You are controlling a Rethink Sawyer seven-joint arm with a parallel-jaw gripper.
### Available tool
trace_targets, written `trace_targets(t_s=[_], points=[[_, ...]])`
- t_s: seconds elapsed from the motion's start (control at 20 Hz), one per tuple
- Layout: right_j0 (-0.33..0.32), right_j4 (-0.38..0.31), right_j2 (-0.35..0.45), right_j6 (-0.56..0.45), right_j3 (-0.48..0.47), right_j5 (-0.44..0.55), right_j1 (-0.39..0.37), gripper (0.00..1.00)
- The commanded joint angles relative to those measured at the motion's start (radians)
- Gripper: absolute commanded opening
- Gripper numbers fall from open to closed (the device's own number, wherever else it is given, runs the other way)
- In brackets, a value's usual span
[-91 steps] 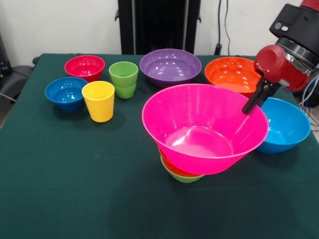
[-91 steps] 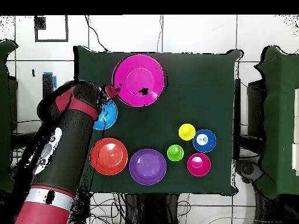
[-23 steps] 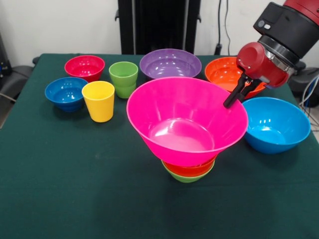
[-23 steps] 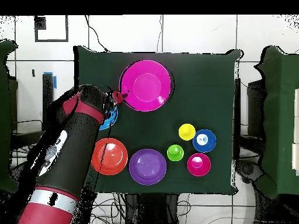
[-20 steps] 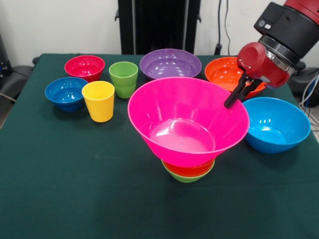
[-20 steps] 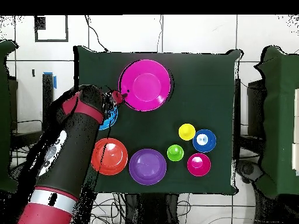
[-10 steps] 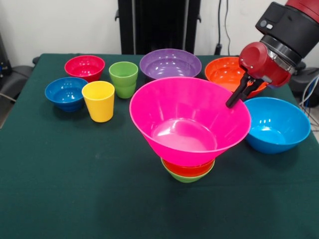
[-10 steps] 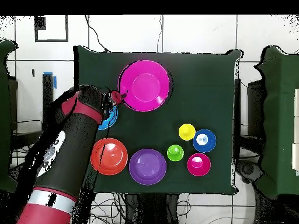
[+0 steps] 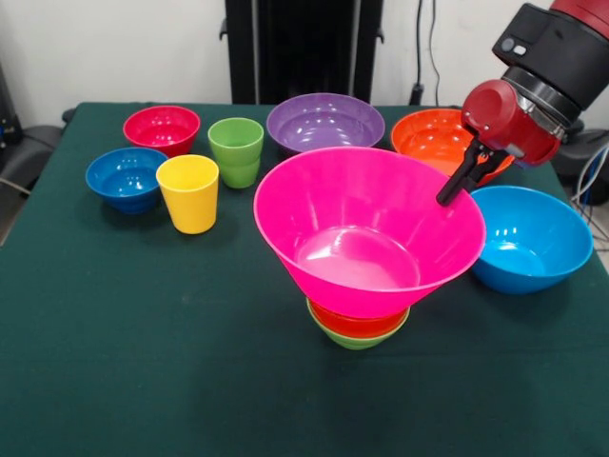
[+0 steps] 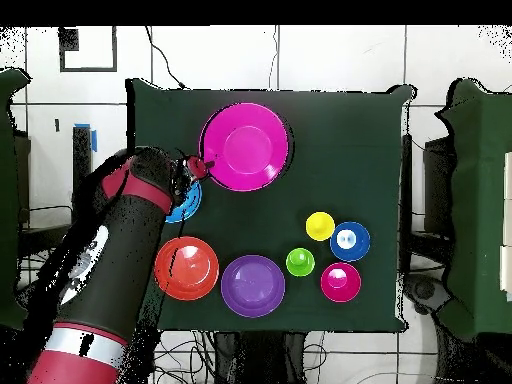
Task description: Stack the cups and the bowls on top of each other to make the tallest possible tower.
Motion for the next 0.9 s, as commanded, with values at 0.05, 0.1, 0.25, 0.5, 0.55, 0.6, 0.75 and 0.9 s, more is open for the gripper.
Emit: trace_targets(t_s=[0.05, 0.1, 0.25, 0.5, 0.55, 0.6, 0.75, 0.9], points=[[0.011, -0.029, 0.082, 0.090, 0.013, 0.012, 0.036, 0.00], [0.010, -0.030, 0.084, 0.083, 0.012, 0.016, 0.035, 0.00], [0.008, -0.032, 0.084, 0.080, 0.014, 0.012, 0.035, 0.00], [0.006, -0.035, 0.085, 0.073, 0.012, 0.011, 0.035, 0.00], [0.006, -0.035, 0.085, 0.074, 0.012, 0.010, 0.035, 0.00], [0.006, -0.035, 0.085, 0.073, 0.011, 0.010, 0.036, 0.00], [0.005, -0.036, 0.085, 0.074, 0.010, 0.005, 0.037, 0.00], [0.004, -0.035, 0.087, 0.072, 0.009, 0.006, 0.036, 0.00]])
